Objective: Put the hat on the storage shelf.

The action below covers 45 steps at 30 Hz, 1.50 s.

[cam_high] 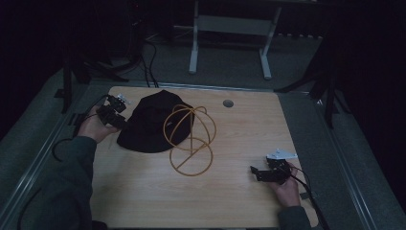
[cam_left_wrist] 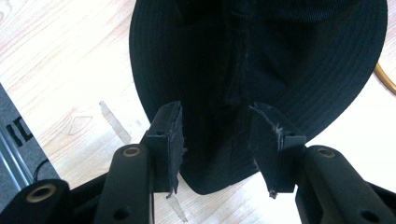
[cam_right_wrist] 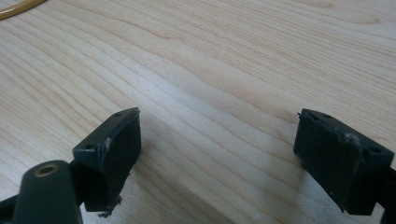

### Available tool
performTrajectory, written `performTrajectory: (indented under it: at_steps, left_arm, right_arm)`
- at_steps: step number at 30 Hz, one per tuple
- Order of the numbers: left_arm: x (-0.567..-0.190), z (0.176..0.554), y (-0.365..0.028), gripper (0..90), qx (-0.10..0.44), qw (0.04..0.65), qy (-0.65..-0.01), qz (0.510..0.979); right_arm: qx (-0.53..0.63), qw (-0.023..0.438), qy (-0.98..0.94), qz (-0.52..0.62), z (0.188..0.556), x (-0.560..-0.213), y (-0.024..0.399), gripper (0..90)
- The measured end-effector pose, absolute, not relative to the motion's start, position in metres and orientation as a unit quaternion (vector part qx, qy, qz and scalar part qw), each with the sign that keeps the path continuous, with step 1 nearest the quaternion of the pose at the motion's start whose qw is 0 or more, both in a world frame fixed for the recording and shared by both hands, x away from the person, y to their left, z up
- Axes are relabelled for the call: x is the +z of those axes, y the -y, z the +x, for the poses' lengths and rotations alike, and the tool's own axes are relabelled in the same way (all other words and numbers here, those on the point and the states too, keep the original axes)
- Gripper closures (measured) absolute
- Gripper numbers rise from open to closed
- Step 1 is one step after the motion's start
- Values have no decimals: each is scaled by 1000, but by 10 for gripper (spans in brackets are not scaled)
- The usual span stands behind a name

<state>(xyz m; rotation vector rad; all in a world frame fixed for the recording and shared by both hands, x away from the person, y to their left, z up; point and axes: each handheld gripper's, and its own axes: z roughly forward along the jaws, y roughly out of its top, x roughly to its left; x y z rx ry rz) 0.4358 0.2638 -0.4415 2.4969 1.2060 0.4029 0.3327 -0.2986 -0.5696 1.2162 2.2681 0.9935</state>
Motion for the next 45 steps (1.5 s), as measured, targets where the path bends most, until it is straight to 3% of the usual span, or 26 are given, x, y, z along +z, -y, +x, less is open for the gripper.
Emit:
performTrajectory:
  at_steps: [6, 25, 41, 45]
  left_arm:
    - [-442, 442, -258, 625, 133, 162, -417, 884]
    - [-446, 459, -244, 623, 119, 136, -406, 896]
    - [-457, 472, -229, 533, 115, 129, -403, 899]
    - [-460, 474, -228, 614, 105, 127, -396, 903]
  right_arm:
    - [353, 190, -807, 433, 333, -570, 299, 148]
    - [353, 190, -807, 433, 333, -570, 299, 148]
    - [353, 190, -807, 433, 333, -570, 299, 148]
    - [354, 190, -807, 433, 333, -570, 299, 148]
